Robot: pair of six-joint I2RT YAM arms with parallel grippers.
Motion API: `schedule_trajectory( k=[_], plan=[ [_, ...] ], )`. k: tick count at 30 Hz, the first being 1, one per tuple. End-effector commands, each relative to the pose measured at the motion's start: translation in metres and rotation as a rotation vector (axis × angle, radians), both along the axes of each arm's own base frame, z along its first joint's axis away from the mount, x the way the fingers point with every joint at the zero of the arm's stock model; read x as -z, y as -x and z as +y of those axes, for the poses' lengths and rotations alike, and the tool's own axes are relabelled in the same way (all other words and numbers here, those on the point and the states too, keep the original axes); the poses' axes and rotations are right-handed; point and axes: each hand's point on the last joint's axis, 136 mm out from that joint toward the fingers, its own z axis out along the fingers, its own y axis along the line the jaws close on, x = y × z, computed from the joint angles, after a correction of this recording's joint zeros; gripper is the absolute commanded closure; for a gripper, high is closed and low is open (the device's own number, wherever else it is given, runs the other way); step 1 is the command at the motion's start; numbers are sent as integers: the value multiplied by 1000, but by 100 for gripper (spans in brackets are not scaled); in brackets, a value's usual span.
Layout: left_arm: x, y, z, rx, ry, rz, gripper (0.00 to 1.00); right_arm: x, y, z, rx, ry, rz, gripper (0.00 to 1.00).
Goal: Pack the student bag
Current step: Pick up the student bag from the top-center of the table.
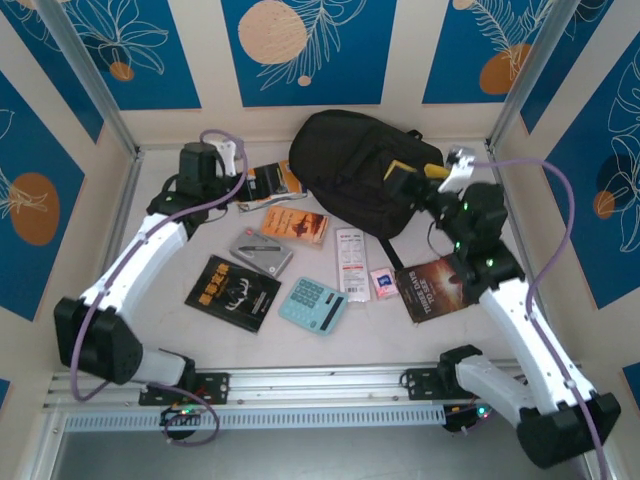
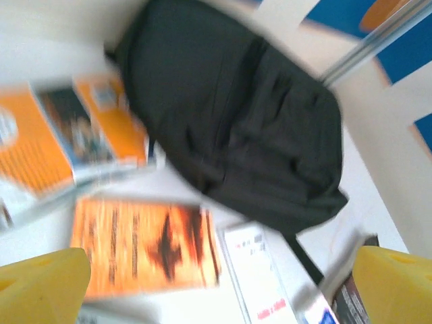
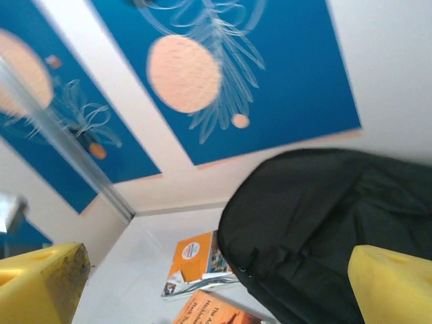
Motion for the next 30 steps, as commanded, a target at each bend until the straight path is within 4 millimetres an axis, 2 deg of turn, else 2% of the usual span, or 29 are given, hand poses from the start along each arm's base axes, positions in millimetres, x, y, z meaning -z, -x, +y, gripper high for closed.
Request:
schedule_trajectory(
  k=[1, 4, 7, 9, 10, 12, 15, 18, 22, 26, 28, 30],
  plan=[
    [11, 28, -7, -5, 153, 173, 0, 77, 5, 23, -56, -183, 469, 1],
    [7, 37, 21, -117, 45, 128, 0, 98, 0, 30, 10, -252, 595, 1],
    [-31, 54, 29, -123, 7, -50, 0, 117, -5, 42, 64, -356, 733, 5],
    [-46, 62, 39, -173, -17, -127, 0, 132, -10, 48, 142, -398, 823, 8],
    [-42, 63, 48, -231, -21, -121, 0, 141, -11, 50, 182, -416, 869, 9],
    [-22, 63, 70, -377, -12, -44, 0, 159, -15, 57, 258, -490, 972, 12],
    [-2, 62, 71, -344, -47, -20, 0, 181, -26, 80, 271, -589, 1079, 19],
    [16, 63, 77, -355, -107, 17, 0, 200, -42, 86, 343, -608, 1140, 20],
    [19, 64, 84, -385, -121, 6, 0, 228, -70, 85, 422, -696, 1182, 21],
    [19, 63, 83, -383, -119, 0, 0, 259, -93, 78, 506, -710, 1228, 24],
    [21, 63, 85, -395, -130, 8, 0, 273, -100, 74, 538, -712, 1252, 40],
    [23, 63, 87, -405, -137, 10, 0, 281, -108, 70, 537, -740, 1250, 62]
  ],
)
